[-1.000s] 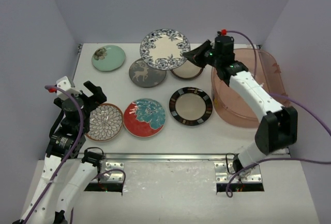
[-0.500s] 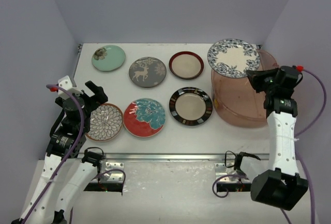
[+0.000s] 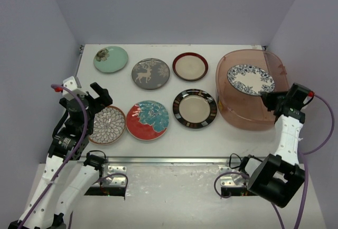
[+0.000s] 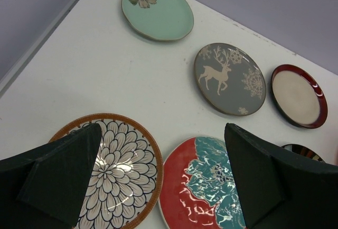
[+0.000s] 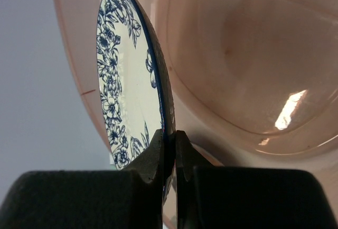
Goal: Place the plates into the plastic bin on the countertop
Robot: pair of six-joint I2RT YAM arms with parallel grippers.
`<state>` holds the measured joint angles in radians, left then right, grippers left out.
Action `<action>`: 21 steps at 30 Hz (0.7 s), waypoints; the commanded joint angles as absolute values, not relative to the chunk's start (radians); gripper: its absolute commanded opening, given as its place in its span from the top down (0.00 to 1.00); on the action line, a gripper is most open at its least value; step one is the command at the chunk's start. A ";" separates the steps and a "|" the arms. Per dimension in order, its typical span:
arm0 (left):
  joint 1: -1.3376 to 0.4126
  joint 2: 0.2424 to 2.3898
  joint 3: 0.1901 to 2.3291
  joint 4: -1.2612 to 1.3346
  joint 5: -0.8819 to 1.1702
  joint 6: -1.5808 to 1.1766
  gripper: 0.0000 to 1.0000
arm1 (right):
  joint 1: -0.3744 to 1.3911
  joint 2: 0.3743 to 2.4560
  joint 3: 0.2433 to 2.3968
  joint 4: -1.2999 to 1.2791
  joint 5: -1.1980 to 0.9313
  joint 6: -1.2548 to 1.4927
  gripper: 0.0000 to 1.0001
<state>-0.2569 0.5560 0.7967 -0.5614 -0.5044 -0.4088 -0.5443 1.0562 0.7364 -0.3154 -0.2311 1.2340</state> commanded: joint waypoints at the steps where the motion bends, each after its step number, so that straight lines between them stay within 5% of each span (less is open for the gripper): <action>1: -0.267 0.559 0.803 -0.530 -0.503 -0.405 0.00 | -0.499 1.079 0.756 -0.109 -0.191 1.218 1.00; 15: -0.267 0.556 0.801 -0.533 -0.499 -0.403 0.00 | -0.421 1.283 0.752 0.102 -0.051 1.121 0.99; 21: -0.267 0.553 0.802 -0.537 -0.492 -0.403 0.00 | -0.397 1.325 0.744 0.109 -0.028 1.087 0.77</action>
